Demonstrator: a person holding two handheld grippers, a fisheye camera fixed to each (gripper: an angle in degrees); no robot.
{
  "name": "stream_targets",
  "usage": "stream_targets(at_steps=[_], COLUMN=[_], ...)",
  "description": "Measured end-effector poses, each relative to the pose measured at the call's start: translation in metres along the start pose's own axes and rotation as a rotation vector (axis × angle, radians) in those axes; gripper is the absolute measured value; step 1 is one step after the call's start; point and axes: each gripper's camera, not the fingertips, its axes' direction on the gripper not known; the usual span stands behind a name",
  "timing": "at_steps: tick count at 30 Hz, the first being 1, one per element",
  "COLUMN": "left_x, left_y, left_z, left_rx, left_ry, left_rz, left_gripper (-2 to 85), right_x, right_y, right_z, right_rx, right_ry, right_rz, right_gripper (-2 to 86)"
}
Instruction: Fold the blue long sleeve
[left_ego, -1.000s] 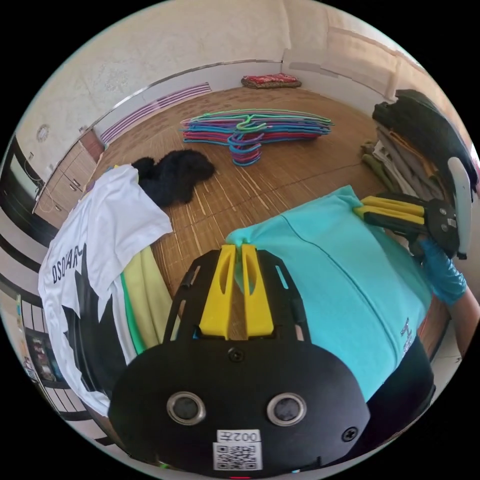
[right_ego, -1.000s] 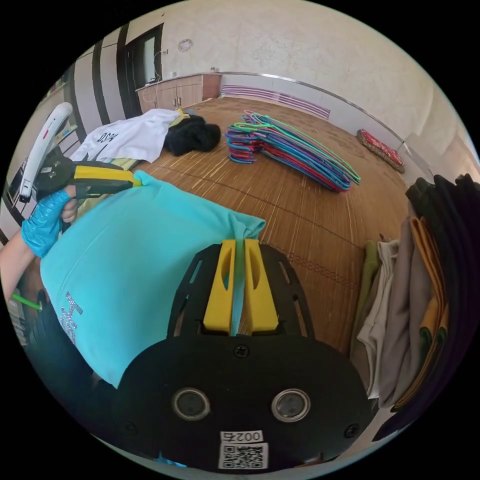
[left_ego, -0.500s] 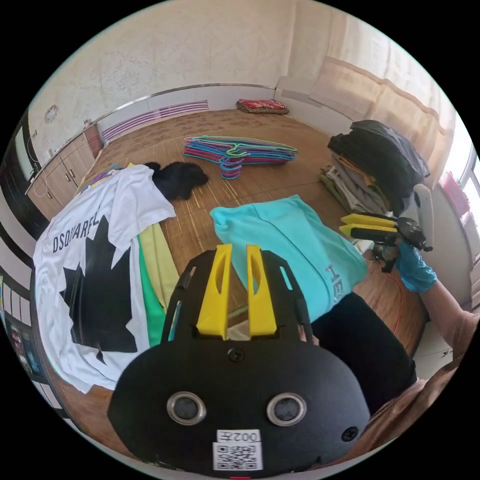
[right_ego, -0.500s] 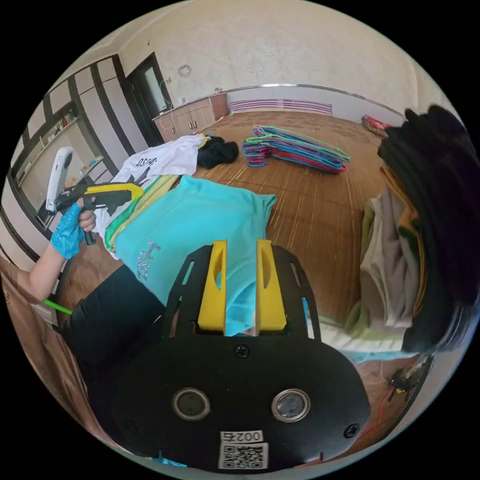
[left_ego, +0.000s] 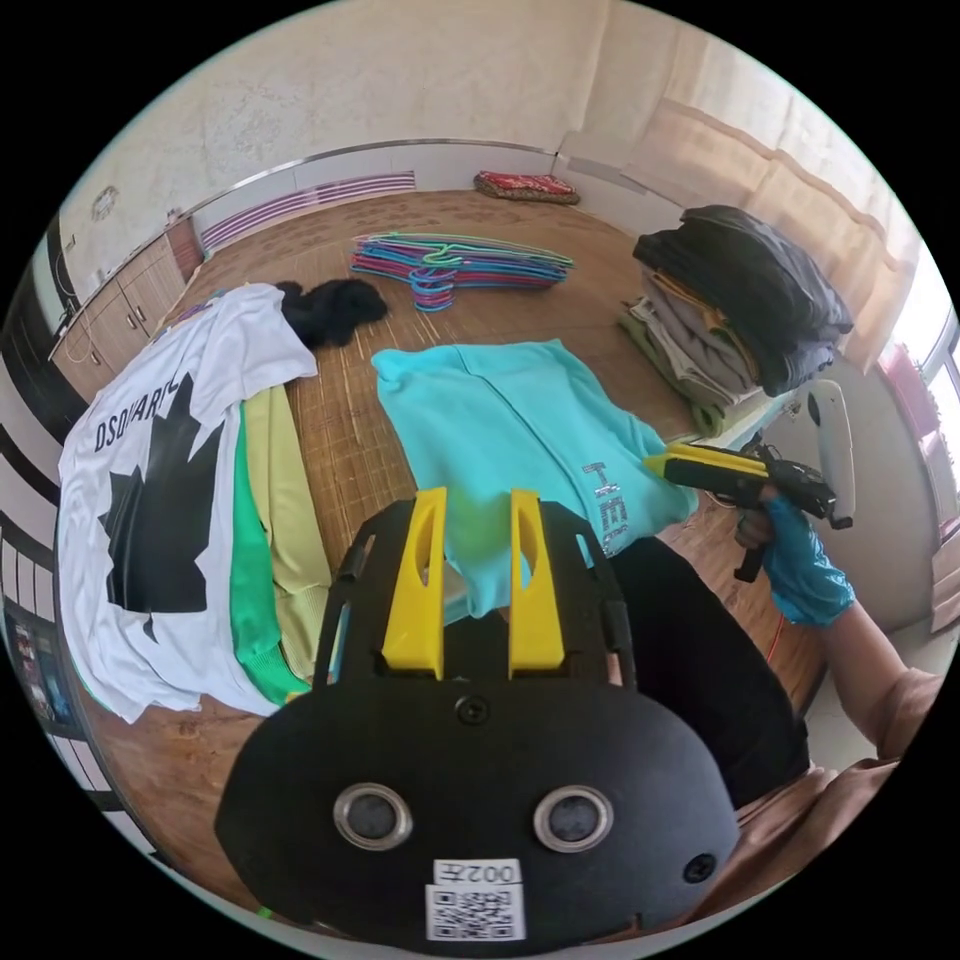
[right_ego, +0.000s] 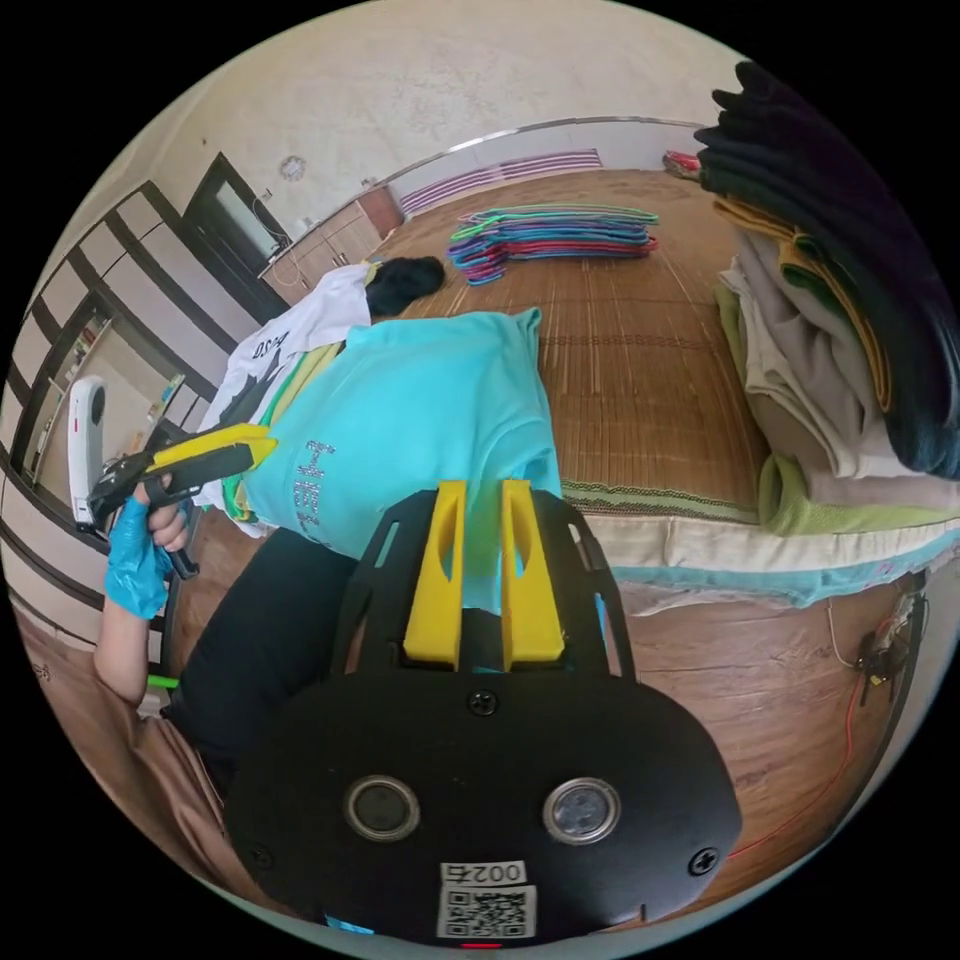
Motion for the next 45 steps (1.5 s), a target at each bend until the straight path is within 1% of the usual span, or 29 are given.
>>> stream_targets(at_steps=[1, 2, 6, 8, 11, 15, 18, 20, 23, 27, 30, 32, 33, 36, 39, 41, 45], left_x=[0.001, 0.002, 0.008, 0.012, 0.016, 0.017, 0.014, 0.011, 0.008, 0.009, 0.01, 0.013, 0.014, 0.017, 0.025, 0.029, 0.031], left_y=[0.0, -0.001, 0.002, 0.004, 0.008, 0.014, 0.02, 0.027, 0.045, 0.067, 0.072, 0.072, 0.072, 0.071, 0.076, 0.08, 0.082], left_z=[0.001, 0.003, 0.01, 0.01, 0.013, 0.009, -0.003, -0.012, -0.022, -0.019, -0.009, -0.006, -0.005, -0.009, -0.021, -0.017, -0.01], left_rx=[-0.005, -0.018, -0.024, -0.018, -0.021, -0.011, -0.002, 0.001, -0.002, -0.042, -0.071, -0.062, -0.049, -0.036, -0.014, -0.031, -0.048], left_ry=[0.0, 0.009, -0.005, -0.023, -0.061, -0.057, -0.059, -0.052, 0.031, 0.065, 0.078, 0.075, 0.076, 0.065, 0.01, -0.037, -0.028], left_rz=[0.007, 0.024, 0.055, 0.069, 0.077, 0.081, 0.085, 0.082, 0.095, 0.118, 0.131, 0.152, 0.164, 0.187, 0.221, 0.235, 0.191], left_gripper=[4.9, 4.1, -0.6, -1.1, -1.0, -1.1, -0.8, 0.3, 4.7, 8.8, 8.6, 6.2, 3.4, -0.2, -0.8, -0.9, -0.9], right_x=[-0.006, -0.012, -0.03, -0.035, -0.026, -0.022, -0.025, -0.027, -0.031, -0.035, -0.042, -0.051, -0.053, -0.065, -0.083, -0.089, -0.09], right_y=[0.003, 0.005, 0.015, 0.023, 0.029, 0.031, 0.036, 0.043, 0.057, 0.073, 0.08, 0.08, 0.079, 0.074, 0.075, 0.081, 0.088], right_z=[-0.002, -0.005, -0.017, -0.022, -0.016, -0.017, -0.033, -0.043, -0.053, -0.05, -0.038, -0.03, -0.029, -0.032, -0.05, -0.053, -0.048], right_rx=[0.011, 0.027, 0.095, 0.129, 0.103, 0.072, 0.103, 0.085, 0.081, 0.044, 0.001, -0.018, -0.02, -0.054, -0.014, -0.016, -0.039], right_ry=[0.03, 0.061, 0.161, 0.266, 0.203, 0.12, 0.08, 0.064, -0.003, -0.03, -0.021, 0.019, 0.022, 0.043, 0.123, 0.17, 0.155], right_rz=[-0.027, -0.055, -0.113, -0.135, -0.099, -0.056, -0.095, -0.146, -0.217, -0.267, -0.281, -0.302, -0.307, -0.308, -0.366, -0.405, -0.392], right_gripper=[1.2, 0.4, -0.7, -0.8, -0.8, -0.4, 1.6, 5.0, 8.8, 12.4, 13.4, 12.3, 11.7, 8.0, 4.1, 0.3, -0.7])
